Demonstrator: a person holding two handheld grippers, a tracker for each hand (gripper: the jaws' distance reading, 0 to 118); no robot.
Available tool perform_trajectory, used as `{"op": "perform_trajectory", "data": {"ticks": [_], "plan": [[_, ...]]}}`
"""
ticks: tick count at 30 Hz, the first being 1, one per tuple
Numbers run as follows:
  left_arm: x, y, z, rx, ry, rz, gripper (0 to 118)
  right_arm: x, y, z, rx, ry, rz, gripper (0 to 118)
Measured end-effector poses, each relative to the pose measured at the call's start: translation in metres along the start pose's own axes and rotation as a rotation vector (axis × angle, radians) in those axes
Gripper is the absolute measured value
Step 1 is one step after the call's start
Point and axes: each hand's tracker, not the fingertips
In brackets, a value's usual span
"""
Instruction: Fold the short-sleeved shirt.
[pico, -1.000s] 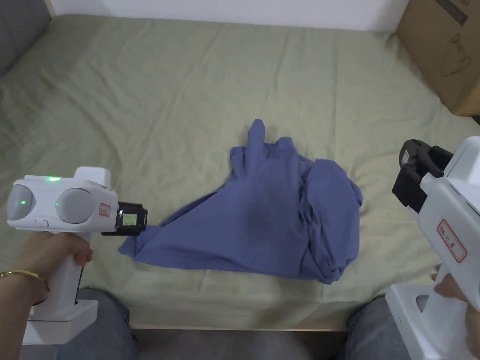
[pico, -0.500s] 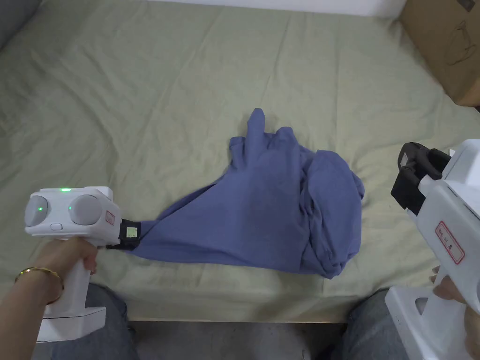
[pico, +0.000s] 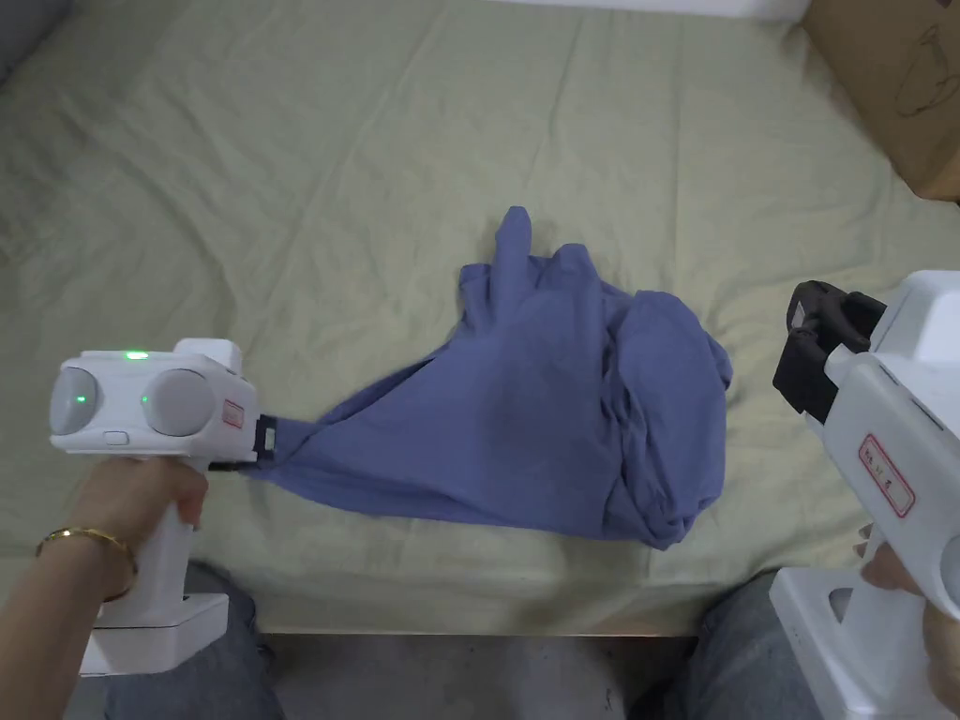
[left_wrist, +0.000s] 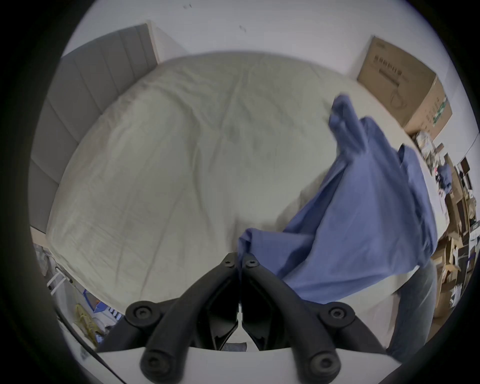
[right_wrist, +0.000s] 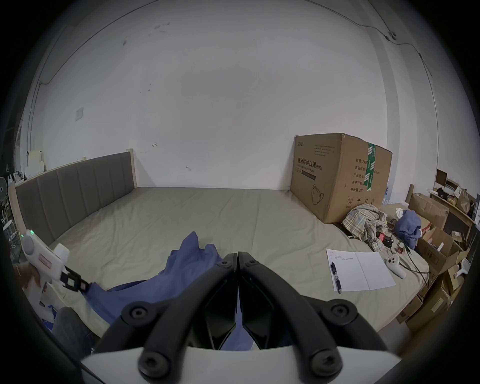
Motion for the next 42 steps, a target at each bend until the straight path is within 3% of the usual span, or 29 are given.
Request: {"op": "perform_trajectory", "data": {"ticks": [6,11,12,14,15,16,18,26,30,36,38,39,40,42], "plan": [[-0.005,0.005,0.040,0.134,-0.039,0.064,0,0.005,0.024,-0.017,-0.002,0.030,0.008,0],[-0.005,-0.001,0.049,0.164,-0.074,0.097,0,0.012,0.072,-0.074,-0.080,0.155,-0.015,2],[-0.005,-0.003,0.050,0.166,-0.079,0.104,0,0.012,0.081,-0.088,-0.095,0.171,-0.015,14],[-0.007,-0.009,0.049,0.173,-0.087,0.130,0,0.007,0.102,-0.127,-0.191,0.214,0.024,79],[-0.007,-0.010,0.048,0.172,-0.091,0.141,0,0.005,0.108,-0.146,-0.241,0.260,0.037,103],[-0.008,-0.012,0.048,0.172,-0.093,0.150,0,0.001,0.113,-0.171,-0.326,0.302,0.063,118],[-0.012,-0.015,0.046,0.165,-0.094,0.177,0,-0.009,0.115,-0.211,-0.407,0.327,0.086,118],[-0.021,-0.021,0.034,0.124,-0.093,0.271,0,-0.050,0.076,-0.358,-0.715,0.229,0.204,115],[-0.024,-0.021,0.024,0.099,-0.085,0.292,0,-0.064,0.042,-0.410,-0.850,0.220,0.231,93],[-0.026,-0.021,0.006,0.049,-0.081,0.299,0,-0.071,0.010,-0.450,-0.921,0.192,0.197,80],[-0.028,-0.023,0.001,0.038,-0.076,0.319,0,-0.074,0.004,-0.455,-0.933,0.183,0.198,56],[-0.029,-0.024,-0.001,0.033,-0.078,0.325,0,-0.074,0.003,-0.456,-0.945,0.172,0.195,36],[-0.030,-0.024,-0.002,0.030,-0.078,0.330,0,-0.074,0.003,-0.455,-0.945,0.164,0.197,4],[-0.030,-0.024,-0.003,0.029,-0.077,0.337,0,-0.069,0.009,-0.448,-0.918,0.168,0.154,3]]}}
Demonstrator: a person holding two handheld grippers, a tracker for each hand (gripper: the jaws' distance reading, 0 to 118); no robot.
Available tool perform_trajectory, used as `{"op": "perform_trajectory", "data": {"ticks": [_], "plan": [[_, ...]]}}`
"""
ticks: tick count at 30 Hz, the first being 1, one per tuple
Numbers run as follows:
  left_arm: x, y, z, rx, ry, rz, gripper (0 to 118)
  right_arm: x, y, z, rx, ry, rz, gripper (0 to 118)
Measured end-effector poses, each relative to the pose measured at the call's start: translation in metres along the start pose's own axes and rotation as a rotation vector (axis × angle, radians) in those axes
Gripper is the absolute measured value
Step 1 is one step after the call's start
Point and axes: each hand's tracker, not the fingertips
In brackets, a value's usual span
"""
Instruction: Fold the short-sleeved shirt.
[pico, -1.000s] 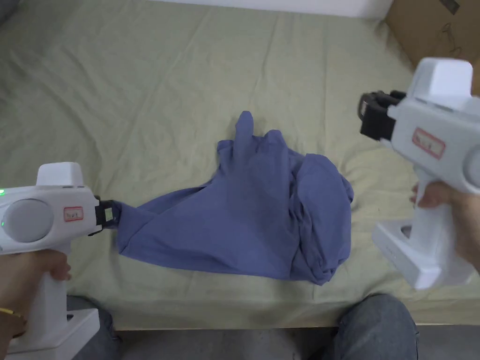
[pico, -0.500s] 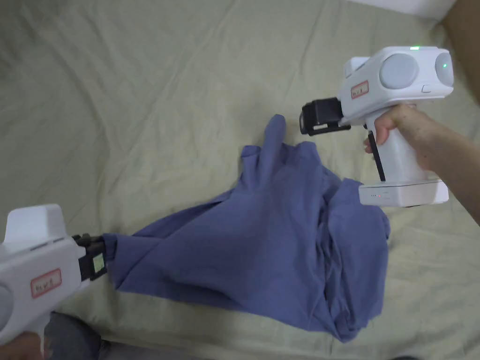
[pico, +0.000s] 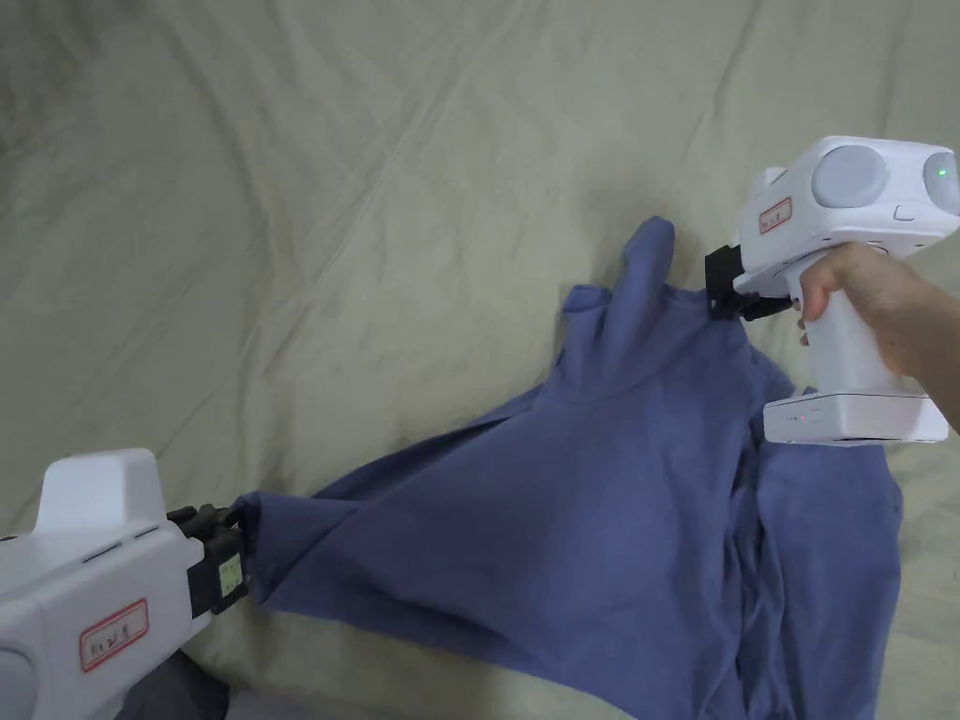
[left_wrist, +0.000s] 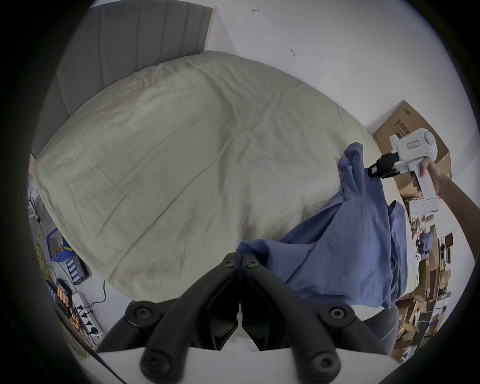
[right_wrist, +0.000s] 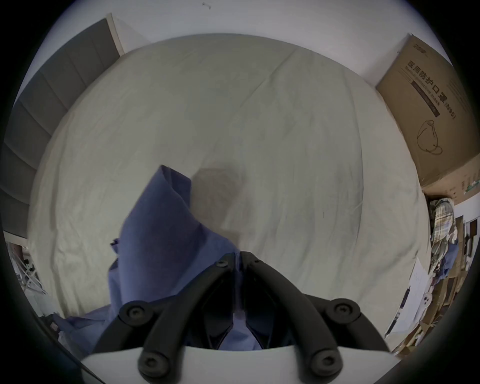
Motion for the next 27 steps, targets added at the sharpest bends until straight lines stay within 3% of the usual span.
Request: {"op": "perform_trajectory", "data": {"ticks": [6,13,20,23,27], "plan": [[0.000,0.011,0.011,0.070,-0.014,0.055,0,0.016,-0.016,0.084,0.119,0.081,-0.027,3],[0.011,0.052,0.066,0.248,-0.098,0.085,0,0.066,-0.086,0.263,0.397,0.177,-0.120,3],[0.037,0.108,0.169,0.544,-0.153,0.029,0,0.113,-0.185,0.442,0.692,0.107,-0.195,3],[0.047,0.132,0.222,0.669,-0.181,0.009,0,0.127,-0.220,0.498,0.813,0.020,-0.220,3],[0.058,0.169,0.280,0.796,-0.209,-0.036,0,0.140,-0.253,0.548,0.914,-0.012,-0.285,3]]}}
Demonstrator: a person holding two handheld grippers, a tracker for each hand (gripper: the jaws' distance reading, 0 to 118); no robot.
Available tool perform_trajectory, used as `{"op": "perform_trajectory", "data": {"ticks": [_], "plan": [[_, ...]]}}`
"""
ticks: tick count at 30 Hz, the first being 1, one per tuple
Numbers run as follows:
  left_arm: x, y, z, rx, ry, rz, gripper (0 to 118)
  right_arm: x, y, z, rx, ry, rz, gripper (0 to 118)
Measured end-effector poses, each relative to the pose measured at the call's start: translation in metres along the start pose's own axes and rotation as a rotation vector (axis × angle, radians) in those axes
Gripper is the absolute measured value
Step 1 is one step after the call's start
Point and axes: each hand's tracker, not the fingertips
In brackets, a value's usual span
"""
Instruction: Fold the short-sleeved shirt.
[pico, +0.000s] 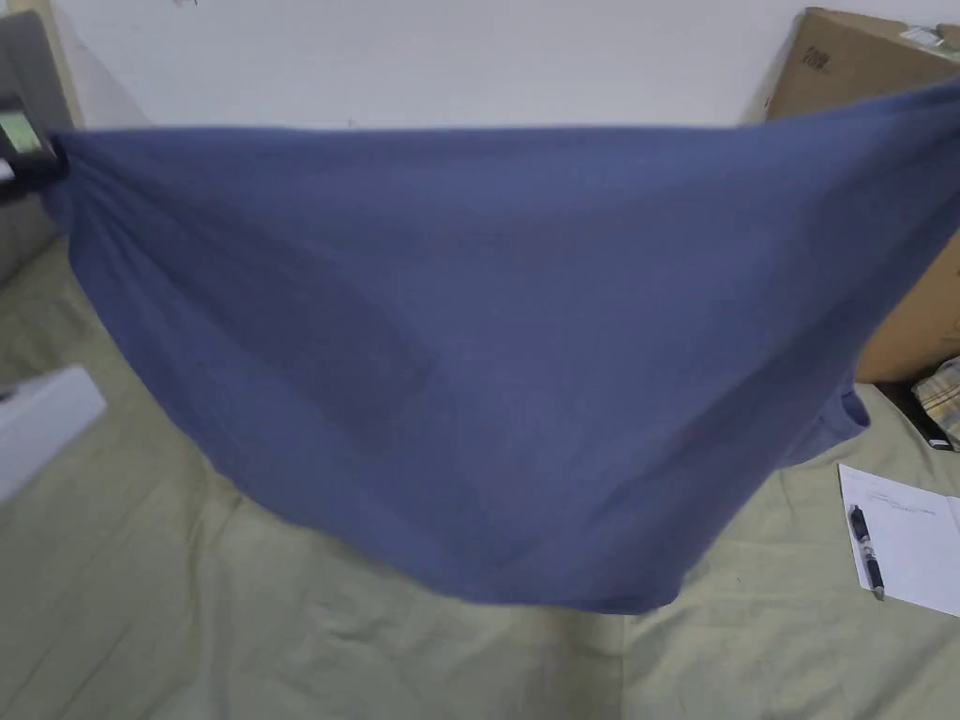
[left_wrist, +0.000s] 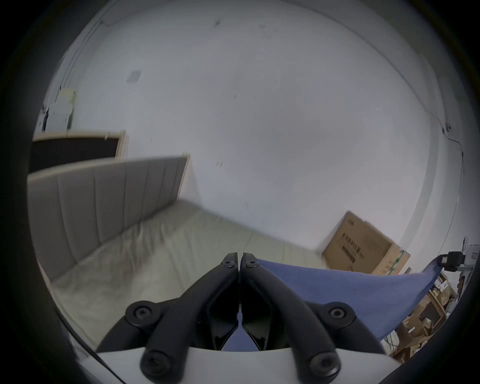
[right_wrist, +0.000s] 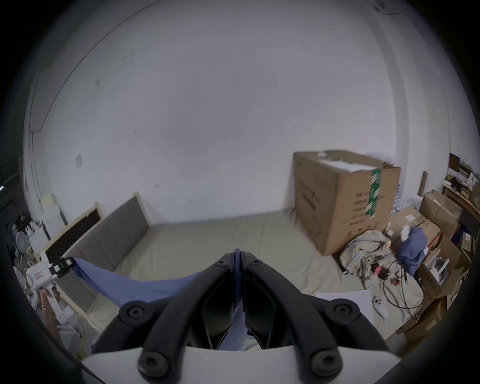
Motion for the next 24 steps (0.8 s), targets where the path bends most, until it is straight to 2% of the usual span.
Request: {"op": "perform_trajectory", "data": {"ticks": [4,9,13,18,22,24], "plan": [[0.027,0.060,0.006,0.073,-0.028,-0.039,0,-0.001,0.015,0.030,0.119,-0.007,-0.025,3],[0.063,0.107,-0.003,0.105,0.051,-0.184,0,-0.012,0.035,0.033,0.174,-0.043,-0.067,3],[0.079,0.132,-0.015,0.123,0.071,-0.164,0,-0.023,0.055,0.023,0.192,-0.088,-0.075,3],[0.091,0.156,-0.046,0.107,0.115,-0.204,0,-0.037,0.089,-0.001,0.208,-0.139,-0.067,3],[0.106,0.169,-0.087,0.096,0.206,-0.355,0,-0.052,0.119,-0.027,0.195,-0.199,-0.052,3],[0.112,0.176,-0.110,0.110,0.217,-0.373,0,-0.060,0.133,-0.043,0.200,-0.235,-0.041,3]]}}
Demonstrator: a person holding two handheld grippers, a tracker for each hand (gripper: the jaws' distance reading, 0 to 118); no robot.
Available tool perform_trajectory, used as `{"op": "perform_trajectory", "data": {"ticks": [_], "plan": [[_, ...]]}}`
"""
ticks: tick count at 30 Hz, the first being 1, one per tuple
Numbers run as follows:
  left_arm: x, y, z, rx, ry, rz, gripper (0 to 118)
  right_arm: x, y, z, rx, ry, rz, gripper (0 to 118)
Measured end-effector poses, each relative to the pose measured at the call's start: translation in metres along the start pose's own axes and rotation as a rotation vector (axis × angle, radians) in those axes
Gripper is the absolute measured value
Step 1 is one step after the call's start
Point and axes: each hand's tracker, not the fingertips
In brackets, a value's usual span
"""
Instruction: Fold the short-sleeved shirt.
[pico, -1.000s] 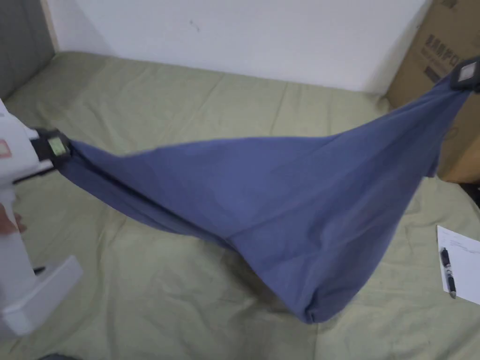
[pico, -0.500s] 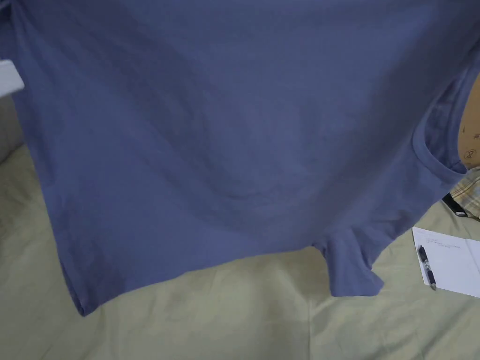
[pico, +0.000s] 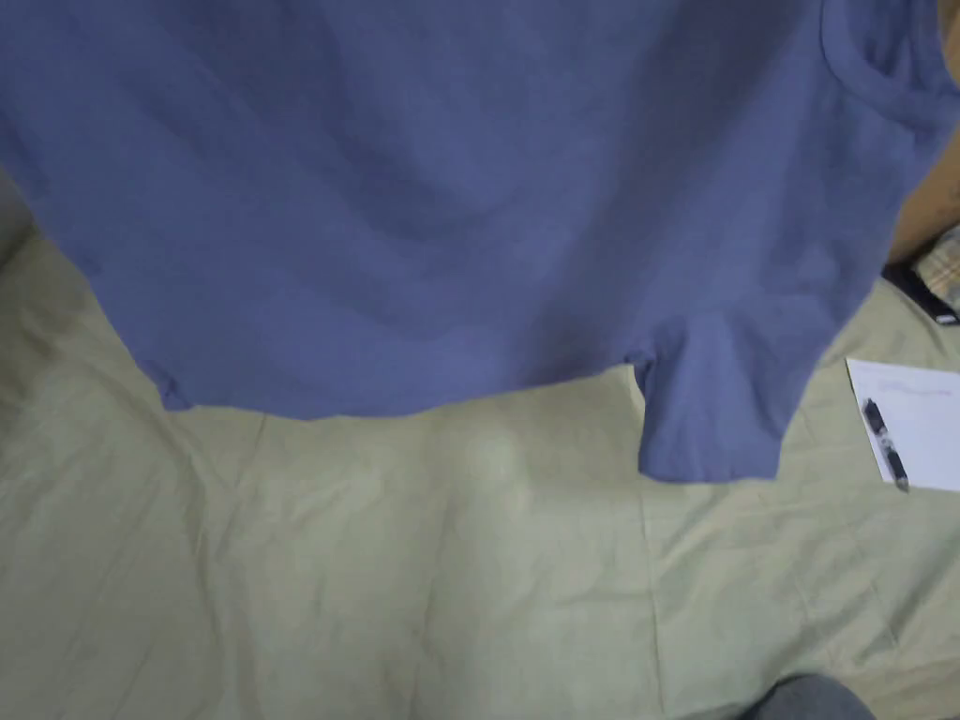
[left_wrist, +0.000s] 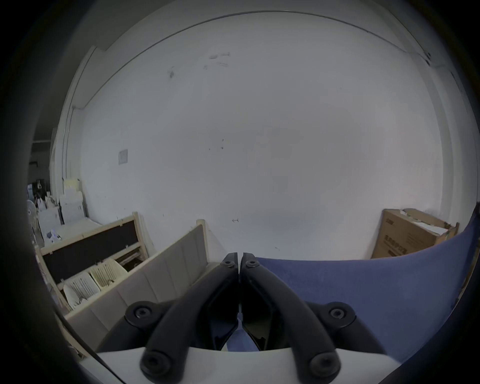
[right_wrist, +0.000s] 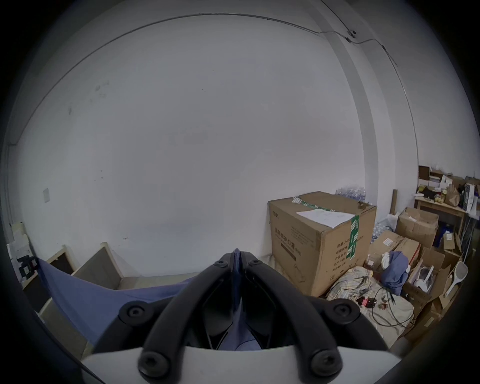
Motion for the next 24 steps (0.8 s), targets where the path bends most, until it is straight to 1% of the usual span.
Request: {"op": "perform_trajectory", "data": {"ticks": [1,4,5,6,8,9,10,13,15,17,21,24], "plan": [[0.003,0.003,-0.012,0.000,0.002,0.018,0,0.006,-0.005,0.006,0.005,-0.013,0.007,3],[0.010,0.011,-0.052,0.012,0.012,0.094,0,0.009,-0.005,0.007,0.023,-0.050,0.035,3],[0.014,0.011,-0.067,0.014,0.015,0.103,0,-0.024,0.005,-0.055,0.029,-0.054,0.044,3],[0.018,0.011,-0.076,0.016,0.016,0.101,0,-0.034,0.008,-0.076,0.037,-0.059,0.050,3],[0.027,0.008,-0.104,0.018,0.025,0.096,0,-0.032,0.005,-0.079,0.052,-0.079,0.054,3],[0.031,0.007,-0.115,0.025,0.033,0.099,0,-0.055,0.022,-0.125,0.057,-0.080,0.054,3],[0.033,0.006,-0.129,0.033,0.043,0.107,0,-0.067,0.029,-0.150,0.068,-0.083,0.053,3],[0.041,0.002,-0.162,0.074,0.084,0.152,0,-0.080,0.030,-0.188,0.096,-0.080,0.075,3],[0.045,-0.004,-0.178,0.111,0.118,0.167,0,-0.089,0.026,-0.210,0.117,-0.081,0.104,3],[0.051,-0.014,-0.193,0.139,0.136,0.160,0,-0.096,0.019,-0.230,0.129,-0.078,0.115,3],[0.058,-0.033,-0.216,0.191,0.168,0.173,0,-0.103,0.001,-0.261,0.179,-0.080,0.086,3],[0.060,-0.054,-0.224,0.180,0.172,0.191,0,-0.104,-0.020,-0.281,0.182,-0.080,0.089,3]]}}
